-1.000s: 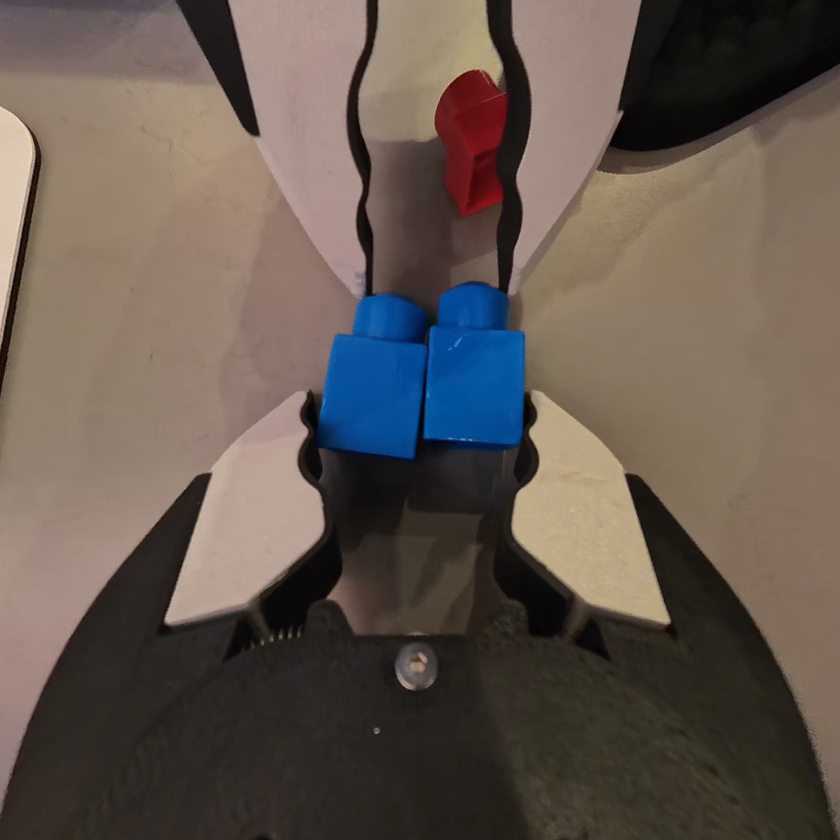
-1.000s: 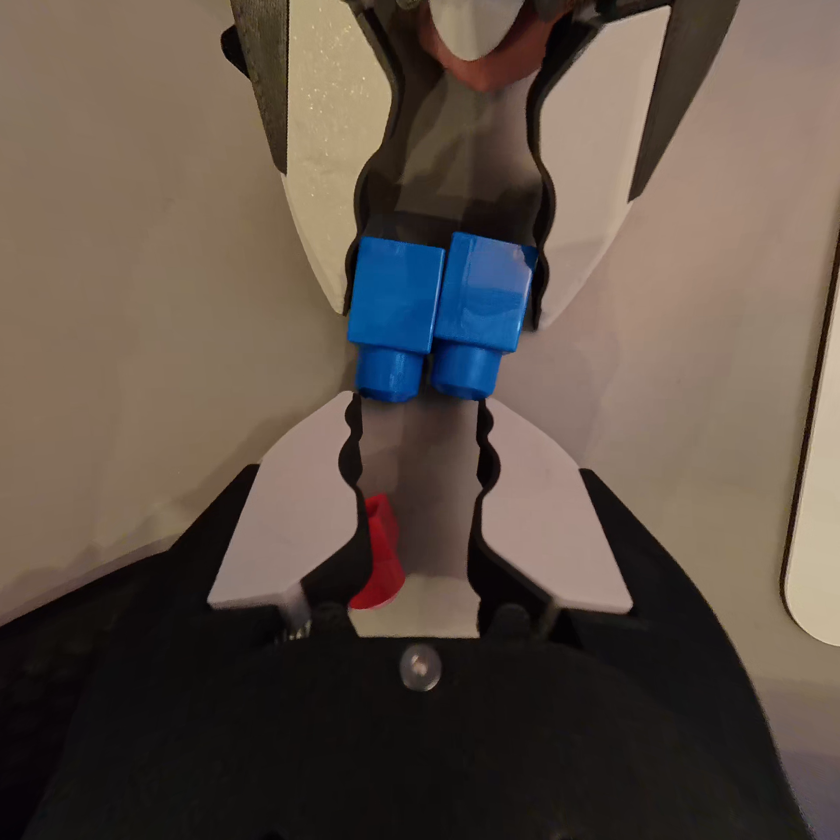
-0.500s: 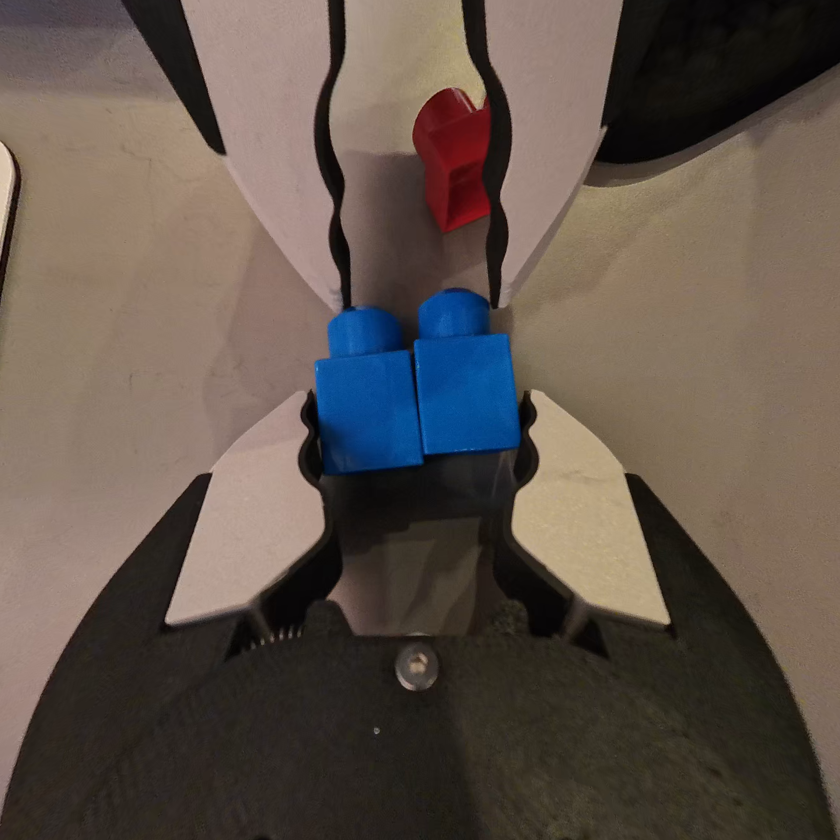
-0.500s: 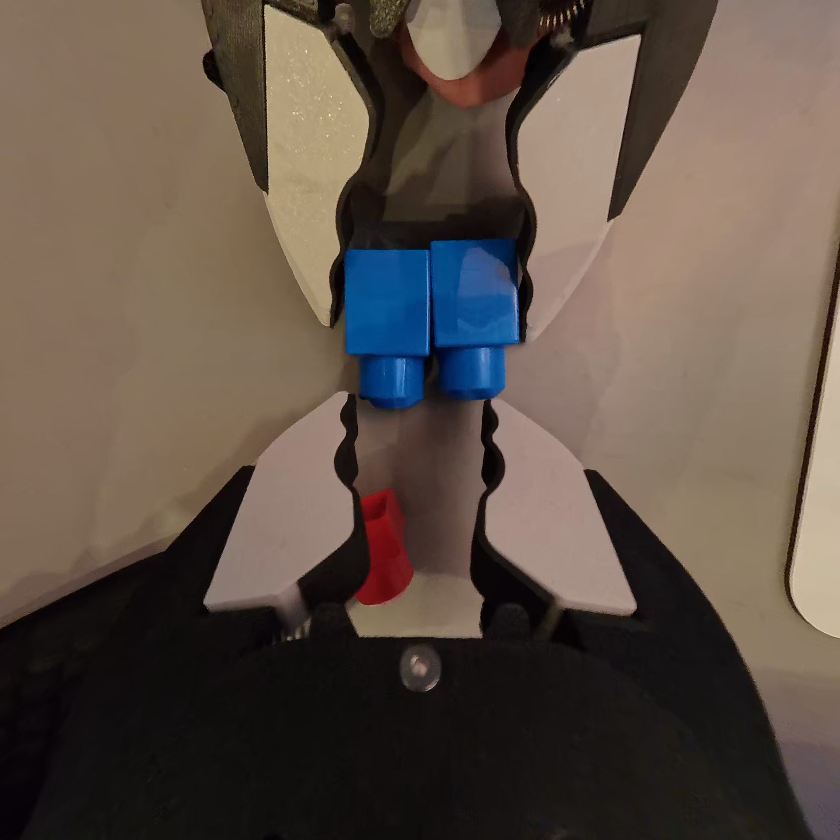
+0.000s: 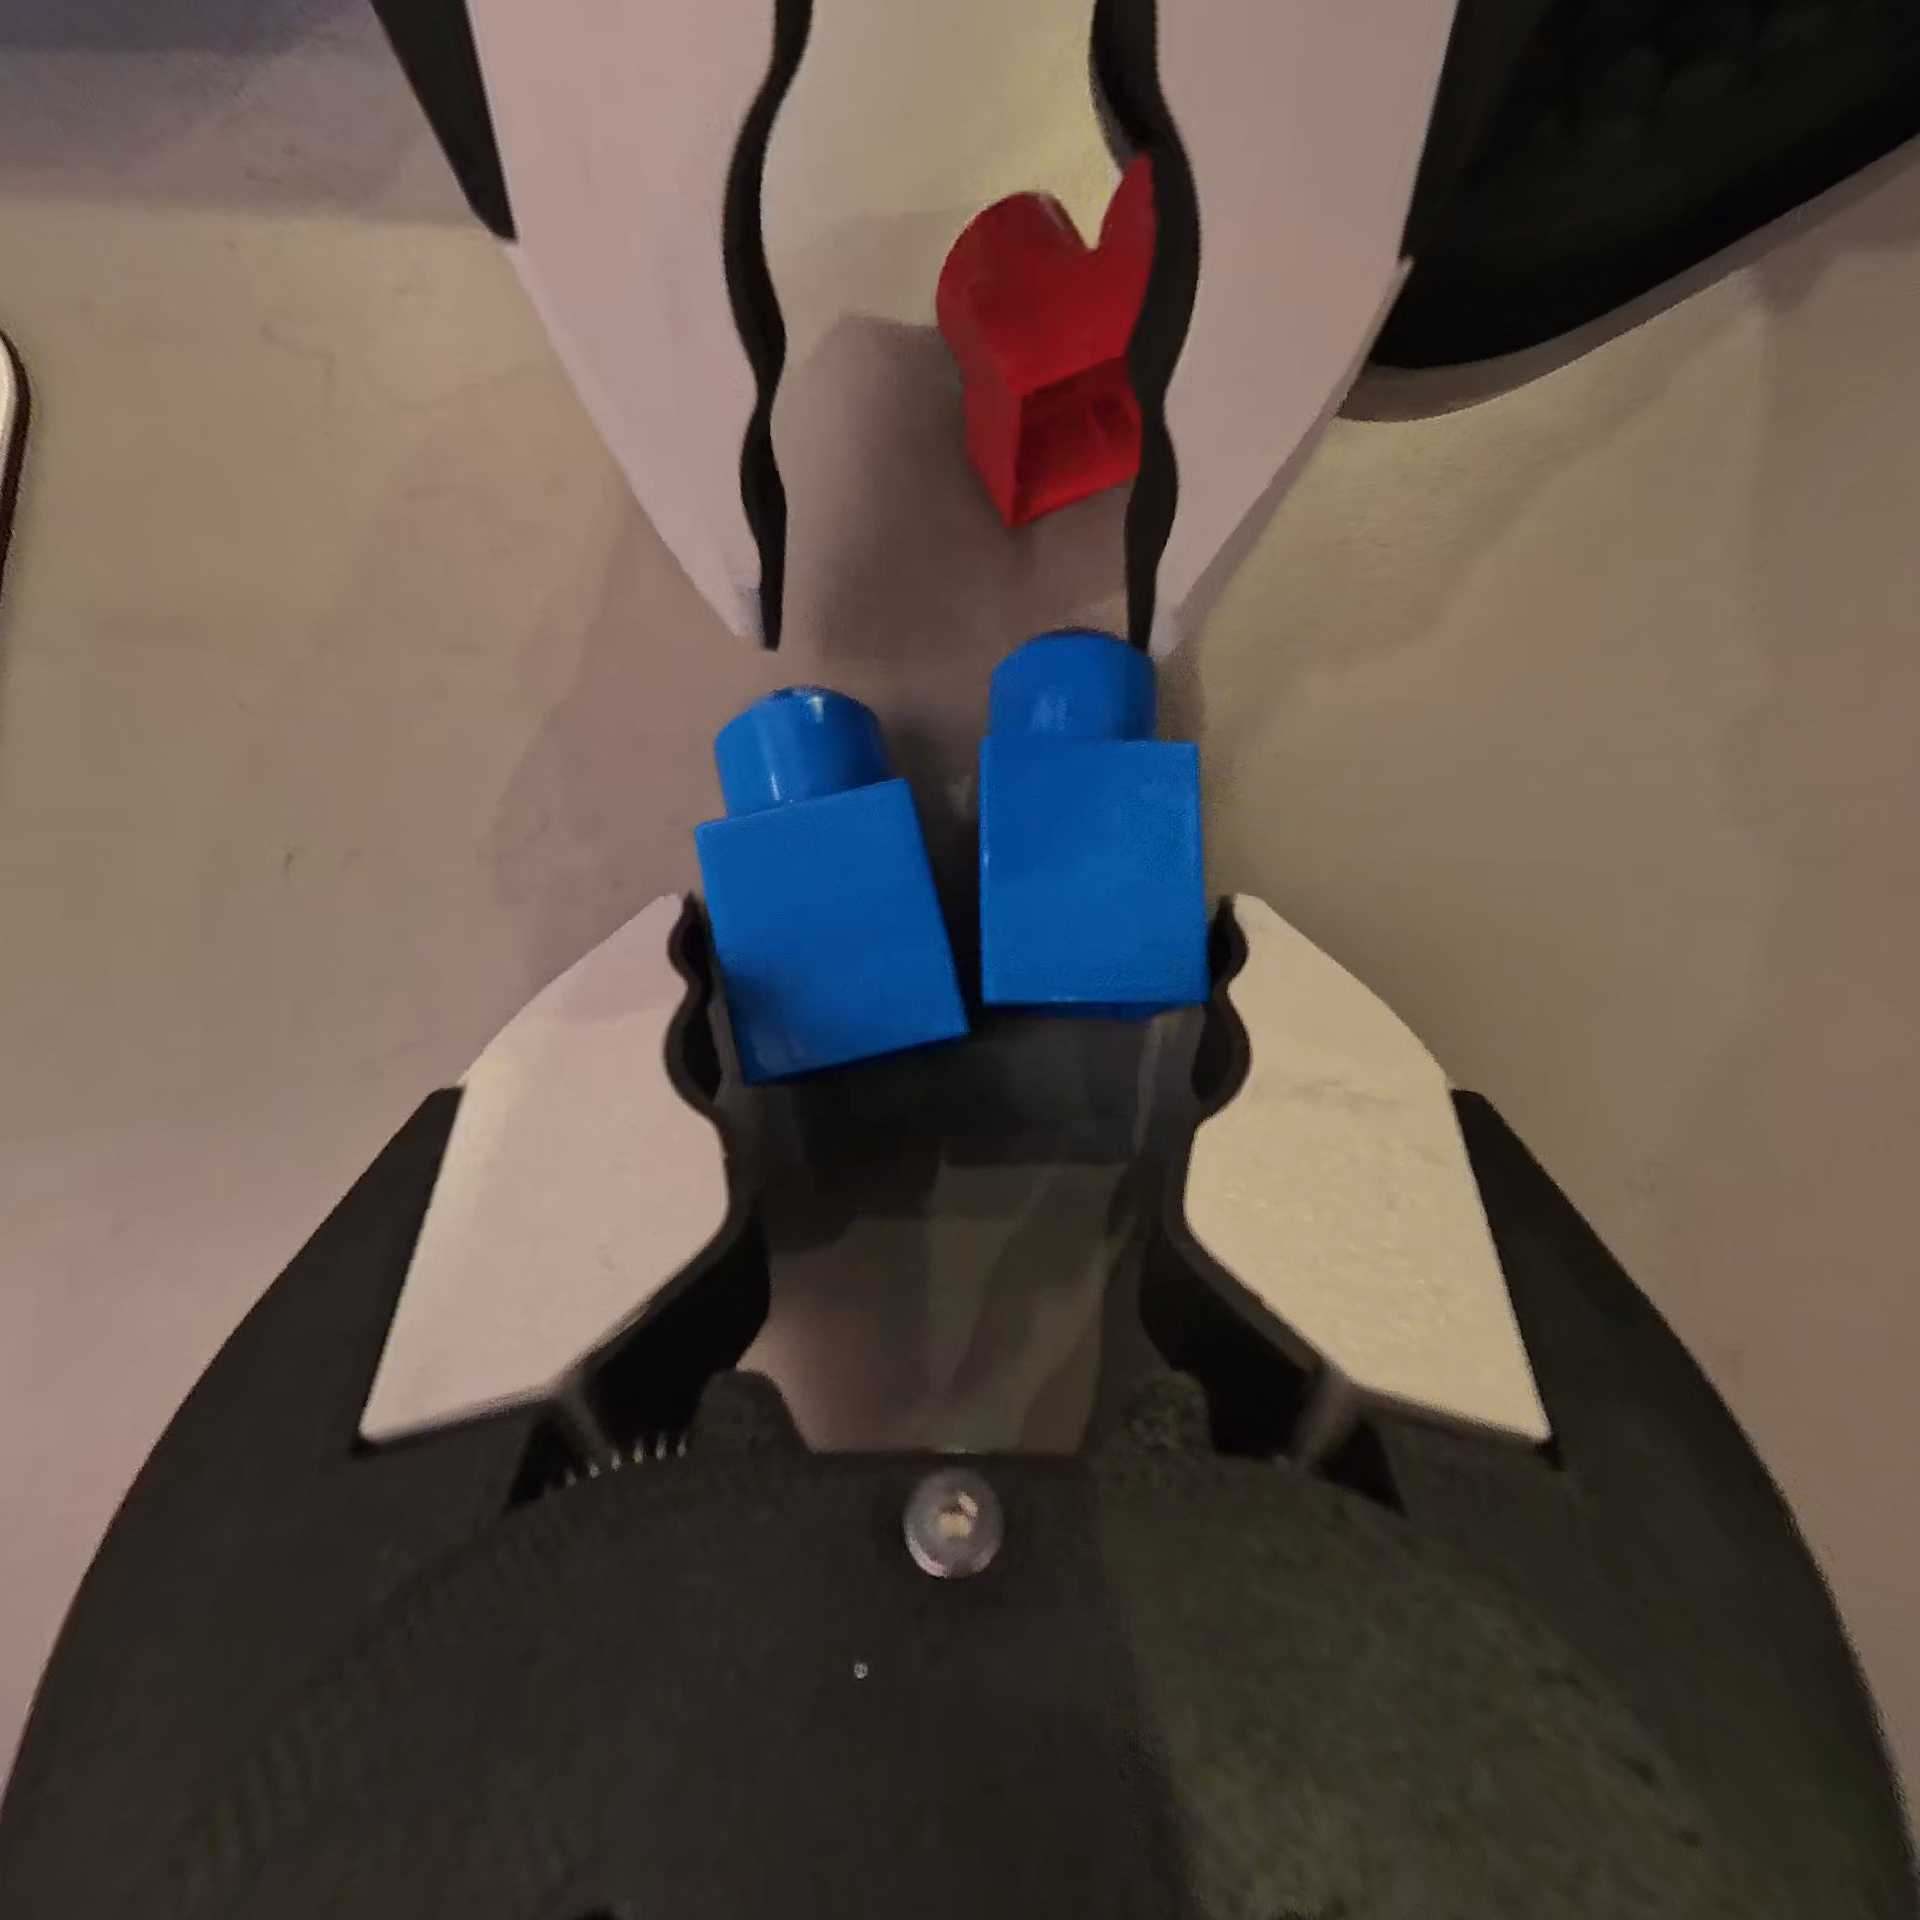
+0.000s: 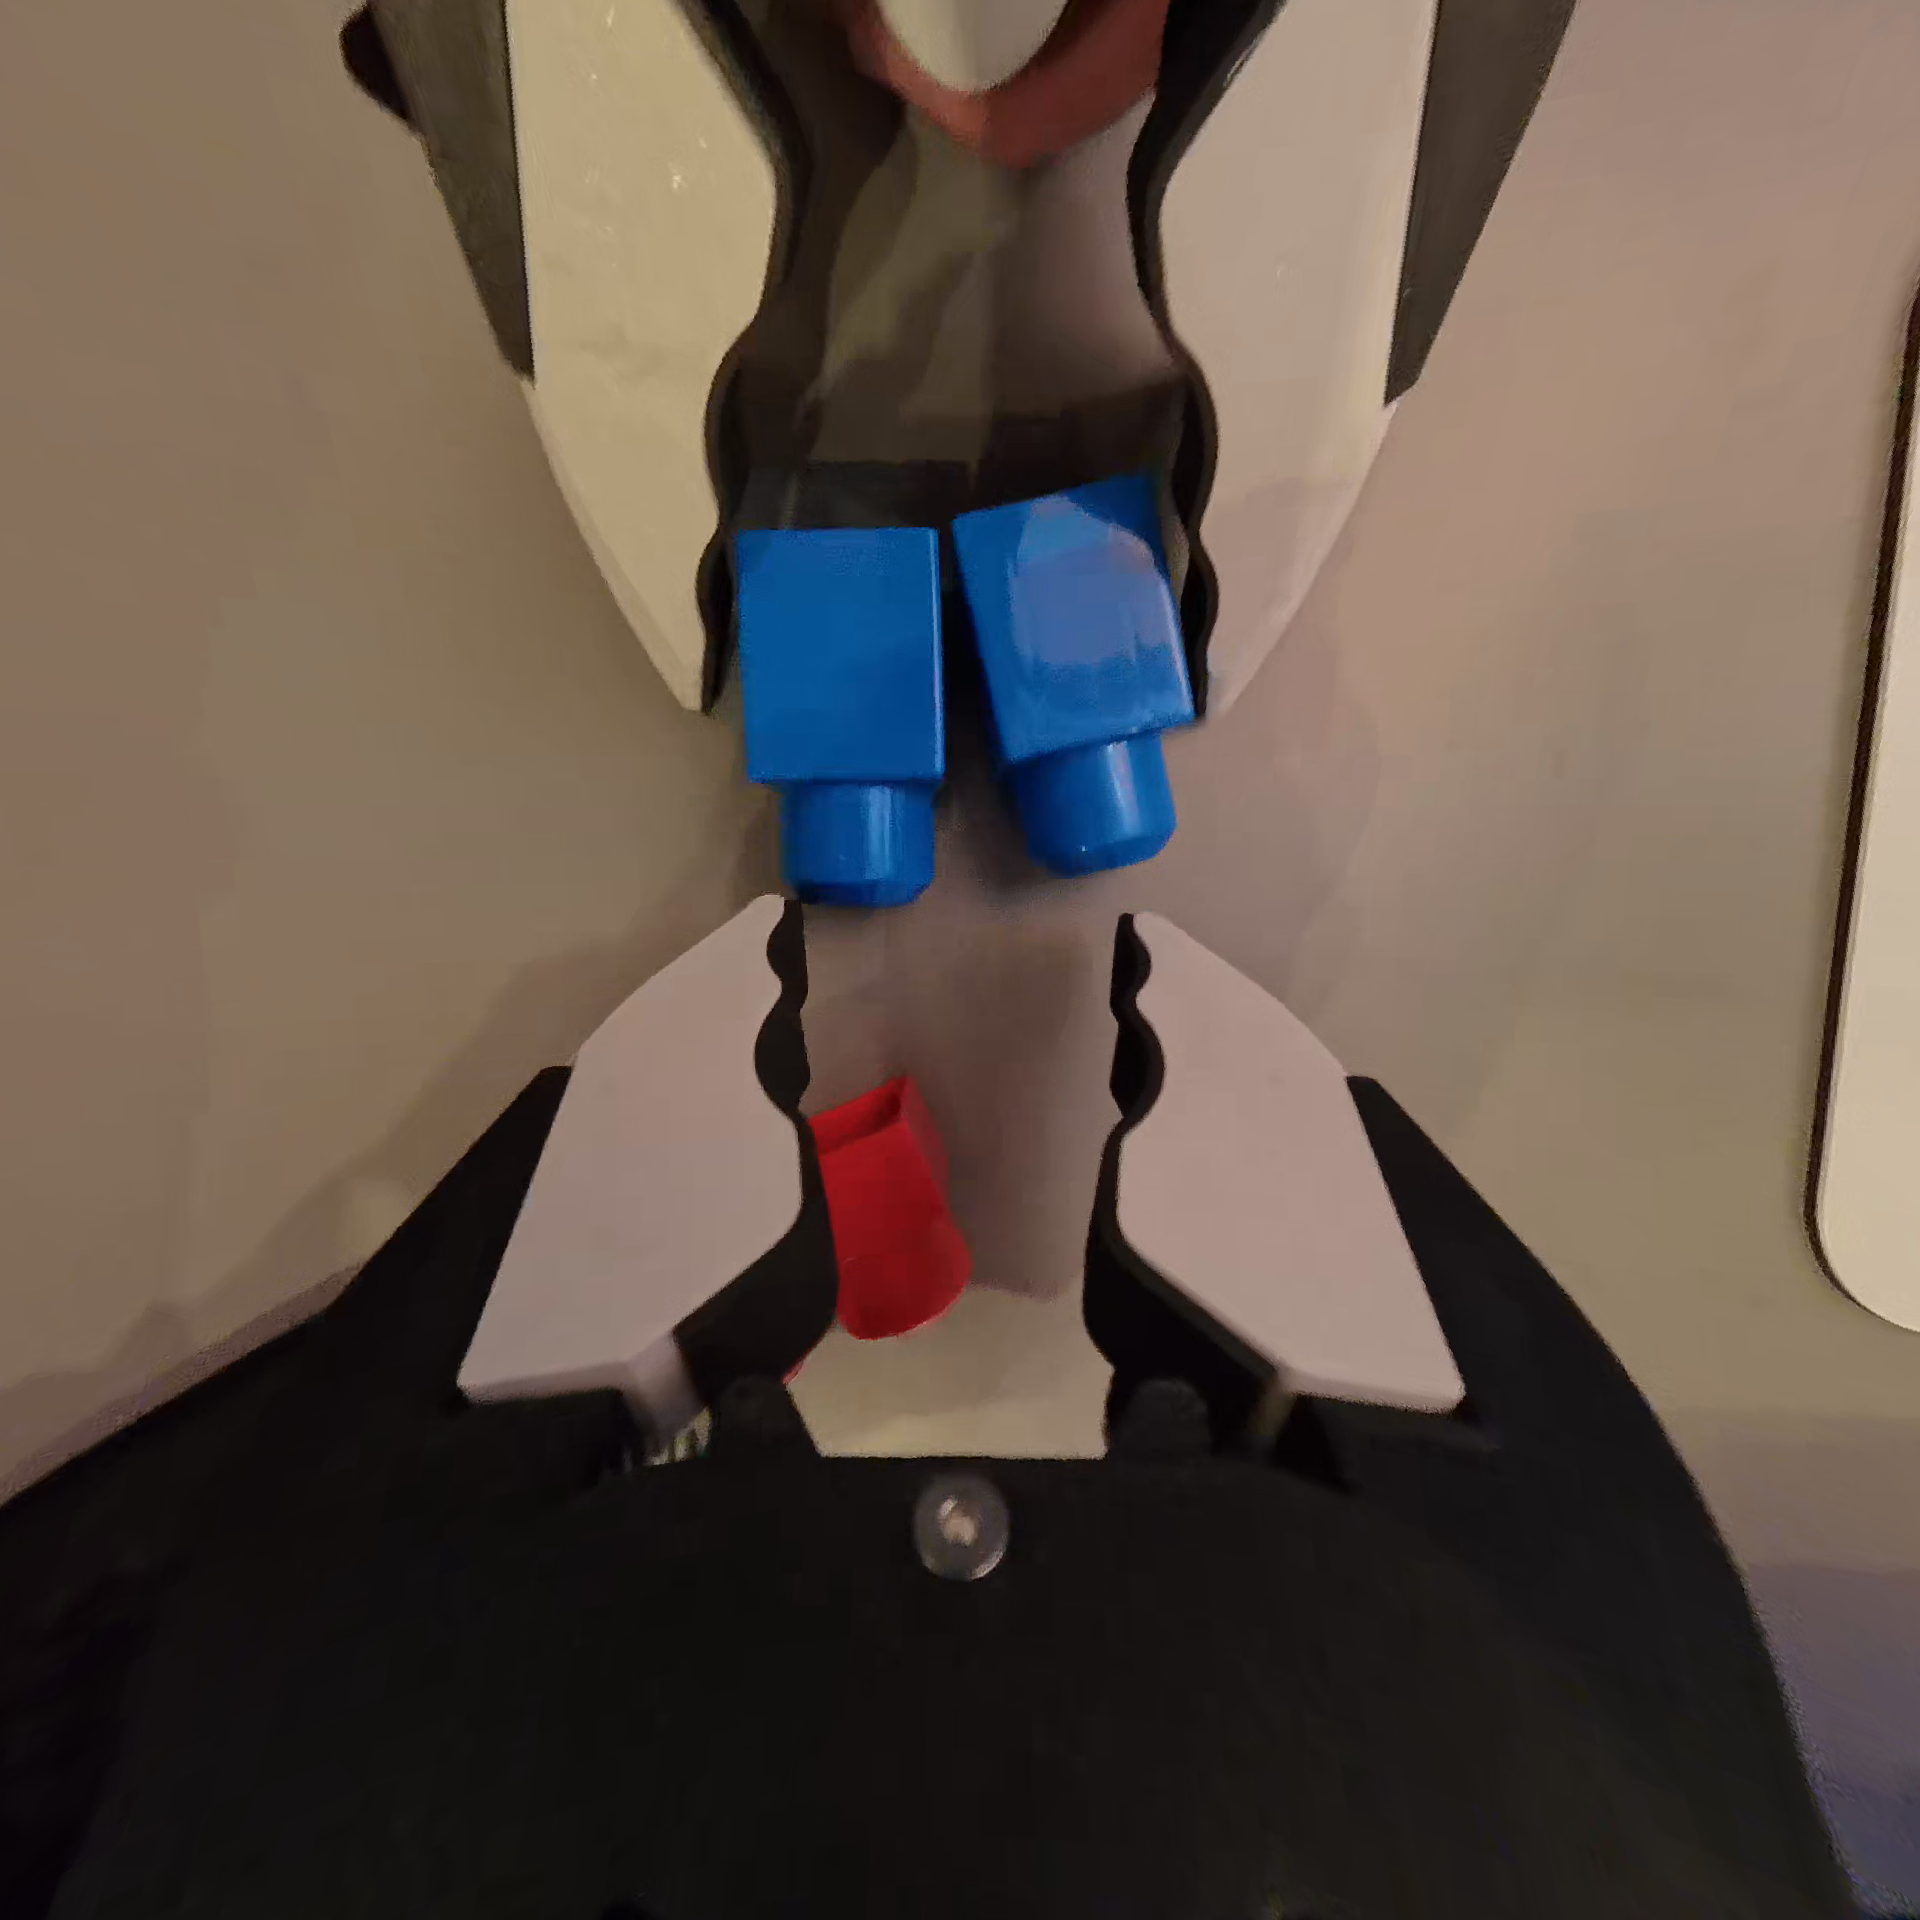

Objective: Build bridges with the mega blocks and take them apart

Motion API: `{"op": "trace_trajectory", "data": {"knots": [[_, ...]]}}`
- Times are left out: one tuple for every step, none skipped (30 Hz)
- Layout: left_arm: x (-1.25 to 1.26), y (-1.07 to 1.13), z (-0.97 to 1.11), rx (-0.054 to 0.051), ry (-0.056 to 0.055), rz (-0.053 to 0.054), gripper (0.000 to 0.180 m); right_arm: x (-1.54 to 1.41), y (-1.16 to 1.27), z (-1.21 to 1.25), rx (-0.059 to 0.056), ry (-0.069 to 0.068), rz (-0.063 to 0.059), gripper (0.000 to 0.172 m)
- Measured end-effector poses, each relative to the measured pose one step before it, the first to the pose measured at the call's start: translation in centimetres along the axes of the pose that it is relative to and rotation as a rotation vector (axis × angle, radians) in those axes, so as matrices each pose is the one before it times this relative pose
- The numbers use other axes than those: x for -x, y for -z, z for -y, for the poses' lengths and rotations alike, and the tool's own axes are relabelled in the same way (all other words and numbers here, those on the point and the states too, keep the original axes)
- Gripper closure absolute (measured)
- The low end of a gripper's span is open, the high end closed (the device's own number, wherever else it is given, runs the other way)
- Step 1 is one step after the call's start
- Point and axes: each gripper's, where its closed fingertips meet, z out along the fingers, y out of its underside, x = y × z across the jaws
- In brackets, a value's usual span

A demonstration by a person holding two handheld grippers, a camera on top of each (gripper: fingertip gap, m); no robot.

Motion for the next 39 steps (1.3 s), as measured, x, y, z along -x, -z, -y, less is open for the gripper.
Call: {"op": "trace_trajectory", "data": {"knots": [[-0.044,-0.010,-0.055,0.0041,-0.0029,0.0003,0.087,-0.006,-0.104,0.244,-0.0048,-0.0078,0.0015,0.115],[0.008,-0.009,0.022,0.0006,0.0006,0.0031,0.086,-0.101,-0.059,0.121,0.0037,0.0021,-0.0075,0.115],[-0.001,-0.021,0.012,-0.0007,0.0015,0.0031,0.086,-0.183,0.007,0.087,0.0034,0.0086,-0.0160,0.117],[-0.018,-0.009,-0.009,0.0008,0.0019,0.0012,0.086,-0.185,0.012,-0.034,0.0086,0.0023,-0.0119,0.119],[-0.016,-0.012,-0.007,0.0012,0.0032,0.0005,0.085,-0.078,-0.013,-0.121,0.0114,-0.0003,-0.0006,0.119],[0.014,-0.008,-0.014,0.0016,0.0042,0.0002,0.085,-0.062,0.013,-0.009,-0.0009,0.0023,-0.0010,0.119],[0.008,-0.007,0.012,-0.0009,0.0000,0.0014,0.085,-0.014,-0.004,0.039,-0.0050,-0.0023,0.0018,0.119],[-0.064,0.021,0.035,-0.0028,-0.0024,-0.0023,0.089,0.053,-0.031,-0.008,0.0012,-0.0050,0.0057,0.119],[-0.081,0.034,0.040,-0.0037,-0.0048,-0.0025,0.094,-0.017,0.004,-0.028,0.0004,0.0014,-0.0028,0.118],[0.042,-0.003,-0.014,0.0004,0.0061,0.0035,0.095,-0.086,0.068,-0.004,-0.0034,0.0026,-0.0084,0.117],[0.047,-0.002,0.008,-0.0012,0.0016,0.0037,0.095,0.008,0.091,0.046,-0.0073,-0.0034,0.0036,0.117],[0.075,-0.002,-0.001,0.0005,0.0044,0.0043,0.095,0.100,0.074,0.058,-0.0084,-0.0059,0.0108,0.117],[0.037,0.007,-0.011,0.0008,0.0008,0.0010,0.095,-0.011,0.100,0.036,-0.0056,-0.0035,0.0019,0.117],[0.048,0.000,0.026,0.0009,-0.0031,0.0042,0.095,-0.042,0.112,0.021,-0.0019,-0.0002,-0.0028,0.118],[0.055,-0.020,0.077,-0.0047,-0.0052,0.0059,0.096,-0.003,0.067,0.022,-0.0006,0.0008,-0.0003,0.118],[0.001,-0.015,0.002,-0.0001,-0.0001,0.0000,0.096,-0.009,0.020,-0.038,0.0016,-0.0010,-0.0003,0.118],[-0.016,-0.012,-0.029,0.0022,0.0056,-0.0028,0.096,-0.046,-0.004,-0.082,0.0024,-0.0032,-0.0006,0.118],[-0.021,-0.008,-0.039,0.0036,0.0049,-0.0036,0.096,-0.006,0.010,-0.069,-0.0007,-0.0029,0.0022,0.117],[-0.006,0.001,0.013,0.0002,-0.0033,0.0008,0.096,0.015,0.045,-0.008,-0.0060,-0.0039,0.0021,0.117],[-0.029,-0.018,-0.017,0.0014,0.0014,-0.0031,0.096,0.008,0.105,0.006,-0.0069,-0.0070,0.0017,0.117],[-0.044,0.013,-0.024,0.0018,-0.0027,-0.0049,0.096,0.009,0.087,-0.017,-0.0049,-0.0031,0.0008,0.117],[-0.015,0.020,-0.023,0.0033,-0.0013,-0.0058,0.096,0.067,0.076,0.006,-0.0055,-0.0008,0.0040,0.115],[-0.033,0.027,-0.021,0.0014,-0.0026,-0.0085,0.096,0.145,0.076,0.051,-0.0057,-0.0009,0.0066,0.115],[0.014,0.054,-0.022,0.0047,-0.0011,-0.0042,0.095,0.087,0.066,0.028,-0.0027,0.0010,0.0007,0.115],[0.083,0.043,0.034,-0.0006,0.0140,0.0003,0.083,0.038,0.059,-0.063,0.0031,0.0022,-0.0033,0.115],[-0.054,0.150,0.096,-0.0098,0.0185,-0.0063,0.075,0.028,0.075,-0.091,0.0018,0.0026,-0.0051,0.114],[0.099,0.254,-0.133,0.0122,0.0059,0.0085,0.076,0.063,0.105,-0.063,-0.0029,-0.0004,-0.0029,0.114],[0.350,0.365,-0.133,0.0254,-0.0097,0.0339,0.074,0.024,0.155,-0.051,-0.0064,-0.0043,-0.0043,0.115],[0.035,0.464,0.245,0.0100,-0.0087,0.0118,0.074,-0.036,0.175,-0.066,-0.0073,-0.0059,-0.0056,0.115],[-0.207,0.398,0.430,0.0132,0.0052,-0.0101,0.076,0.021,0.186,-0.080,-0.0076,-0.0045,-0.0025,0.115],[-0.066,0.233,0.300,0.0400,0.0065,0.0007,0.076,-0.003,0.158,-0.088,-0.0066,-0.0042,-0.0035,0.115],[0.027,0.151,0.236,0.0514,-0.0049,0.0126,0.083,-0.059,0.115,-0.159,-0.0002,-0.0062,-0.0055,0.115],[-0.263,0.023,0.188,0.0517,-0.0064,-0.0094,0.092,-0.086,0.063,-0.213,0.0047,-0.0038,-0.0052,0.115],[-0.342,-0.099,0.173,0.0473,0.0078,-0.0212,0.091,-0.081,0.041,-0.195,0.0036,-0.0019,-0.0038,0.115],[0.010,-0.057,0.256,0.0292,0.0128,-0.0086,0.096,-0.104,0.095,-0.129,-0.0020,-0.0042,-0.0030,0.115],[-0.065,-0.099,0.066,0.0220,-0.0003,-0.0152,0.099,-0.103,0.175,0.021,-0.0132,-0.0066,-0.0015,0.116],[-0.014,-0.223,-0.351,0.0444,0.0074,-0.0192,0.104,-0.090,0.199,-0.019,-0.0079,-0.0073,-0.0010,0.117],[0.209,-0.291,-0.652,0.0639,0.0154,-0.0006,0.108,-0.104,0.175,-0.118,0.0022,-0.0006,-0.0064,0.117],[0.041,-0.309,-0.397,0.0410,0.0055,-0.0023,0.104,-0.092,0.175,-0.072,0.0007,0.0044,-0.0098,0.117]]}}
